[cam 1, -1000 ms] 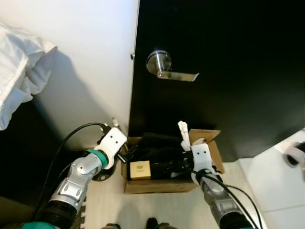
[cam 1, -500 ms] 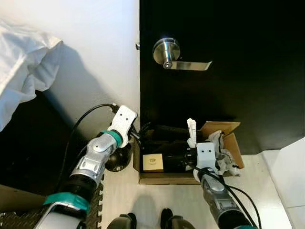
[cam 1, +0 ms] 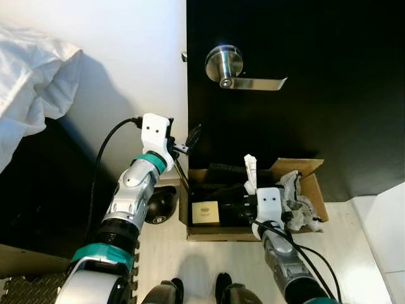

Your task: Clean up the room

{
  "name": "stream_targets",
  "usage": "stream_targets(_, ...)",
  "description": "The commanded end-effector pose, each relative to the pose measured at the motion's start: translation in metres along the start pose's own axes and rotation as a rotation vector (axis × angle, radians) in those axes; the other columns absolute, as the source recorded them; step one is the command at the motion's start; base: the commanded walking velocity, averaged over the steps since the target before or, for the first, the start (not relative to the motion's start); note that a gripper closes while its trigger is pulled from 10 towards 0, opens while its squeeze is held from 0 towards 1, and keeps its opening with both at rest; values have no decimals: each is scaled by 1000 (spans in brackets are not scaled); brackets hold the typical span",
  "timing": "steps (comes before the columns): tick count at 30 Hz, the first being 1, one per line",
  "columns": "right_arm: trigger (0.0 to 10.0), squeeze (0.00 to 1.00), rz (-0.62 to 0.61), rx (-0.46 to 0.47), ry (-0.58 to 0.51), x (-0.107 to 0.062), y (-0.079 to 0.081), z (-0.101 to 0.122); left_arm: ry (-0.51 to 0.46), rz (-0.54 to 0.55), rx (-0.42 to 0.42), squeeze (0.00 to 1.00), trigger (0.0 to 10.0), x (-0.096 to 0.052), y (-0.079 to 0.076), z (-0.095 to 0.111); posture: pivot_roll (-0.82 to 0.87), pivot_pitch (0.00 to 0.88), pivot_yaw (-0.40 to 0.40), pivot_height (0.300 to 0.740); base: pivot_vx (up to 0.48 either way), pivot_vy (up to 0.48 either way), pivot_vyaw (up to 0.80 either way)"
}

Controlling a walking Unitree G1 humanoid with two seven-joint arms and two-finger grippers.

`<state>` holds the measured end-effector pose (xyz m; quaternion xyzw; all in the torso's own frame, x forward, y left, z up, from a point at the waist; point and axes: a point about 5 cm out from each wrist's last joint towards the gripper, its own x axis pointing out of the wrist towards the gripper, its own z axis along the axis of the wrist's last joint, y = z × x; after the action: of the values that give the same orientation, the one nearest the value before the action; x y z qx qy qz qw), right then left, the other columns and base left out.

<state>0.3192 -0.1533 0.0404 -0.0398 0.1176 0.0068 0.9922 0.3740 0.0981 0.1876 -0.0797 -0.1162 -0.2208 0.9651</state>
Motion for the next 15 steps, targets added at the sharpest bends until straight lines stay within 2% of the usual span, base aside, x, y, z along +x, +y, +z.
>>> stream_targets(1, 10000, 0, 18, 18, 44, -8, 5, -16, -3, -43, -88, 0, 10000, -4, -3, -2, 163, 280, 132, 740, 0, 0, 0)
stream_targets(5, 10000, 0, 104, 36, 12, -10, 17, -15, -8, -113, -95, 0, 10000, -7, -11, -2, 163, 279, 131, 740, 0, 0, 0)
stream_targets(6, 10000, 0, 173, 13, -8, -13, 26, -14, 8, -143, -23, 0, 10000, -11, -14, -4, 161, 277, 128, 740, 0, 0, 0)
stream_targets(7, 10000, 0, 173, 13, -8, -13, 26, -14, 8, -143, -23, 0, 10000, -11, -14, -4, 161, 277, 128, 740, 0, 0, 0)
stream_targets(9, 10000, 0, 265, -18, -86, -20, 38, -8, 43, -164, 114, 0, 10000, -19, -13, -13, 159, 273, 101, 740, 0, 0, 0)
stream_targets(11, 10000, 0, 275, -26, -127, -22, 39, -4, 52, -161, 144, 0, 10000, -21, -12, -16, 162, 274, 100, 740, 0, 0, 0)
stream_targets(12, 10000, 0, 263, 21, -195, -23, 38, 6, 64, -158, 190, 0, 10000, -24, -9, -18, 162, 274, 100, 740, 0, 0, 0)
stream_targets(14, 10000, 0, 263, 21, -195, -23, 38, 6, 64, -158, 190, 0, 10000, -24, -9, -18, 162, 274, 100, 740, 0, 0, 0)
stream_targets(15, 10000, 0, 235, 54, -278, -24, 35, 21, 84, -152, 221, 0, 10000, -28, -6, -23, 156, 273, 96, 740, 0, 0, 0)
